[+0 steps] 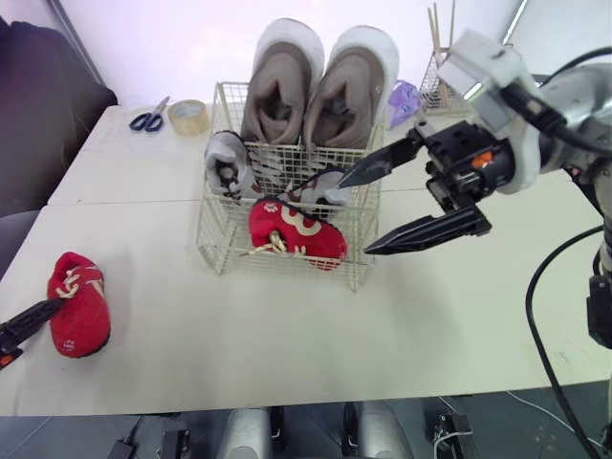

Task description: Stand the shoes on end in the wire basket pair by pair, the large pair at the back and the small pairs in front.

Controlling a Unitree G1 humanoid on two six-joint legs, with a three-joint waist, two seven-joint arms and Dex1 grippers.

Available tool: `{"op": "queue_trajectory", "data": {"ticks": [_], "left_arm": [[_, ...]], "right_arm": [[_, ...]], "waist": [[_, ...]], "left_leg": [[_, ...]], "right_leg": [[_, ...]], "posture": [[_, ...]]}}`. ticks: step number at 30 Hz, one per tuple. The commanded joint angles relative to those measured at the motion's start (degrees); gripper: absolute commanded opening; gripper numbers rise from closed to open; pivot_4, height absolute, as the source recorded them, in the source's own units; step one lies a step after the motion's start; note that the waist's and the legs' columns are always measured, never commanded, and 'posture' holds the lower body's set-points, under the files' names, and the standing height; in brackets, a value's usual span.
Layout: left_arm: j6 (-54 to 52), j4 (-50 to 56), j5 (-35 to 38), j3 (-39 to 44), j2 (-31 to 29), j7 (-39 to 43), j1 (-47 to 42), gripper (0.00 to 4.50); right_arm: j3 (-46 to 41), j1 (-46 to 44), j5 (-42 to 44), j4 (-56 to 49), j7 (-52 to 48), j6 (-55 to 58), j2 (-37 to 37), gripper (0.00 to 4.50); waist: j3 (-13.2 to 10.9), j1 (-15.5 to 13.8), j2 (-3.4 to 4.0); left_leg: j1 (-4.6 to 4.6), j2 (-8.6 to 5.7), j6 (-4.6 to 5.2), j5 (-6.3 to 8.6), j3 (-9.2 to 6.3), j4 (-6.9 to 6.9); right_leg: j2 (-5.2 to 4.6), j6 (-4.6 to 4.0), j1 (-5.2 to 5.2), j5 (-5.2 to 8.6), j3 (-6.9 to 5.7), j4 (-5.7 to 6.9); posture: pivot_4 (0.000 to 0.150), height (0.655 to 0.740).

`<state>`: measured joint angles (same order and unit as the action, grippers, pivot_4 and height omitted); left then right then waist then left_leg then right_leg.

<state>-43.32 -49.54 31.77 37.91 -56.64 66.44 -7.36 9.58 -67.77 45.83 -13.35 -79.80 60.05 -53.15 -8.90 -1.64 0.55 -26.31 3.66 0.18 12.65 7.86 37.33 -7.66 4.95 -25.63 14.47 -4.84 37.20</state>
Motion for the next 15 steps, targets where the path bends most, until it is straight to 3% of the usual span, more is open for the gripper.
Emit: {"op": "queue_trajectory", "data": {"ticks": [1,4,11,12,15], "left_arm": [[-2.5,-1.5,-2.7,-6.5,3.2,-0.5,-1.0,4.50],[-4.5,-0.2,-2.2,-6.8,2.9,-0.4,-2.3,3.61],[-7.2,2.3,0.0,-4.3,1.2,-0.6,-2.3,0.34],[-7.2,3.2,0.4,-3.6,1.2,-0.9,-1.9,0.06],[-6.4,10.1,2.5,0.1,2.0,-2.9,1.1,0.03]], "right_arm": [[-1.5,-1.2,-0.3,-1.5,1.1,0.5,-0.6,4.43],[-2.1,-0.7,0.0,-2.3,2.7,1.3,-0.5,4.50],[-3.5,1.1,1.1,-3.9,4.2,2.5,-1.3,4.50],[-3.6,1.4,1.2,-4.3,4.0,2.5,-1.7,4.50],[-3.7,4.2,0.3,-6.3,1.9,0.3,-4.4,4.50]], "waist": [[0.1,-0.7,0.19],[0.1,-0.8,0.23],[0.2,-0.5,0.14],[0.2,-0.5,0.12],[0.1,-0.3,-0.06]], "left_leg": [[0.02,0.00,0.01,0.00,0.00,0.01],[0.09,-0.01,0.03,0.00,-0.05,0.03],[0.08,-0.05,0.15,0.04,-0.03,0.14],[0.08,-0.05,0.15,0.04,-0.04,0.14],[0.07,-0.02,0.15,0.05,-0.06,0.15]], "right_leg": [[0.01,0.01,0.03,-0.01,0.00,0.00],[0.01,0.04,0.16,-0.02,-0.06,-0.03],[0.08,0.19,0.24,-0.10,-0.14,-0.05],[0.08,0.19,0.25,-0.10,-0.15,-0.06],[0.08,0.18,0.24,-0.10,-0.15,-0.06]], "posture": [[0.150,0.7400],[0.150,0.7400],[0.150,0.7400],[0.150,0.7400],[0.150,0.7400]]}}
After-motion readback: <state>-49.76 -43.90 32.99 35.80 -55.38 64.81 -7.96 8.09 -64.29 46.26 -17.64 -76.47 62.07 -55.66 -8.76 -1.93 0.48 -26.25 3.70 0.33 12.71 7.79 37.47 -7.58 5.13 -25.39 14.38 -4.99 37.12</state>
